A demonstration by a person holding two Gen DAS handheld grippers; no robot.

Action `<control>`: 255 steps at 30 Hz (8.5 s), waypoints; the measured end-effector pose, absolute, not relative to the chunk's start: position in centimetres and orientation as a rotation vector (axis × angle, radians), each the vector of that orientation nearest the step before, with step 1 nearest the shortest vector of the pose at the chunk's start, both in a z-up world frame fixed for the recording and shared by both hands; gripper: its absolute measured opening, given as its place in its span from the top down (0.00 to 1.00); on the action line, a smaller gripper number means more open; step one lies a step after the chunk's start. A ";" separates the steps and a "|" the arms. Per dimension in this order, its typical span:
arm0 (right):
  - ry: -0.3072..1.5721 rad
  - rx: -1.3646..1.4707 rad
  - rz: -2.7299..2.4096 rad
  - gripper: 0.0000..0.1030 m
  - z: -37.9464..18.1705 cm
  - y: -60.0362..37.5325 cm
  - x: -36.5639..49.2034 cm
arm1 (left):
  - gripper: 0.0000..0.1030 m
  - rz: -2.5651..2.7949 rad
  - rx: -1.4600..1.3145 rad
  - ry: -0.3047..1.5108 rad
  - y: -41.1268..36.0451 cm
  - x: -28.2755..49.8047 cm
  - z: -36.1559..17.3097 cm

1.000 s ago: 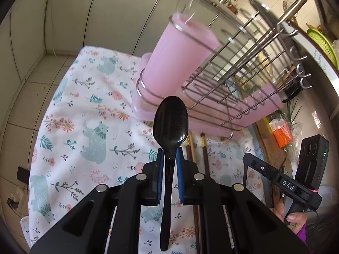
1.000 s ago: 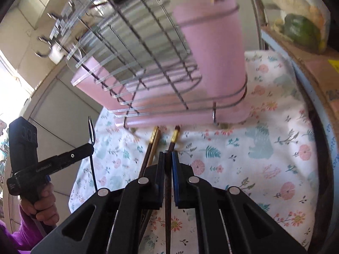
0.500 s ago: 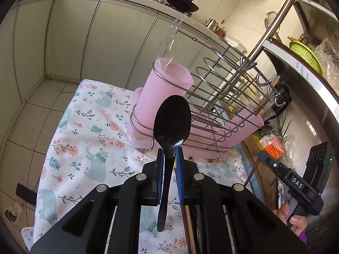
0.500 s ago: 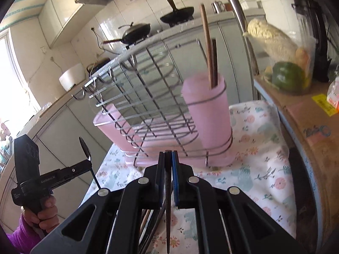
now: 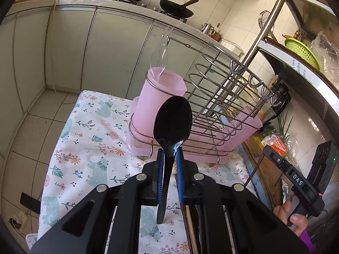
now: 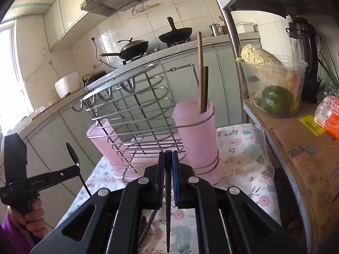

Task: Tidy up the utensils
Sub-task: 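Lift the black spoon and the chopstick toward the pink holder, then lower the black spoon with the left tool while the right lowers its chopstick into cups, then grasp a gold-tipped dark chopstick with the left tool while the right grasps another, then lift both held chopsticks off the cloth toward the pink holder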

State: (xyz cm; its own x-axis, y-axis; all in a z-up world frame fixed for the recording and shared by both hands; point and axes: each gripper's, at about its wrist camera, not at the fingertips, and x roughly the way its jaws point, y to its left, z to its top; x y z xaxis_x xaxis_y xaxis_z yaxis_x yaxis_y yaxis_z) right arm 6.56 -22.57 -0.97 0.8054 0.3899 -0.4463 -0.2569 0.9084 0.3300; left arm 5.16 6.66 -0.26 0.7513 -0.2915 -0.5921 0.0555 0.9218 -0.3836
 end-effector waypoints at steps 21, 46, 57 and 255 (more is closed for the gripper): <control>0.528 0.213 0.368 0.94 -0.9 -22.2 5.6 | 0.90 -0.216 -0.339 0.689 6.1 5.1 -0.4; 0.454 0.288 0.394 0.94 5.3 -25.0 6.1 | 0.91 -0.224 -0.355 0.550 7.7 4.6 4.8; 0.232 0.317 0.343 0.94 13.5 -27.7 7.9 | 0.91 -0.205 -0.331 0.327 9.1 6.7 13.7; 1.324 0.223 0.350 0.76 -11.7 -19.1 16.1 | 0.80 -0.174 -0.248 1.291 4.1 15.0 -8.7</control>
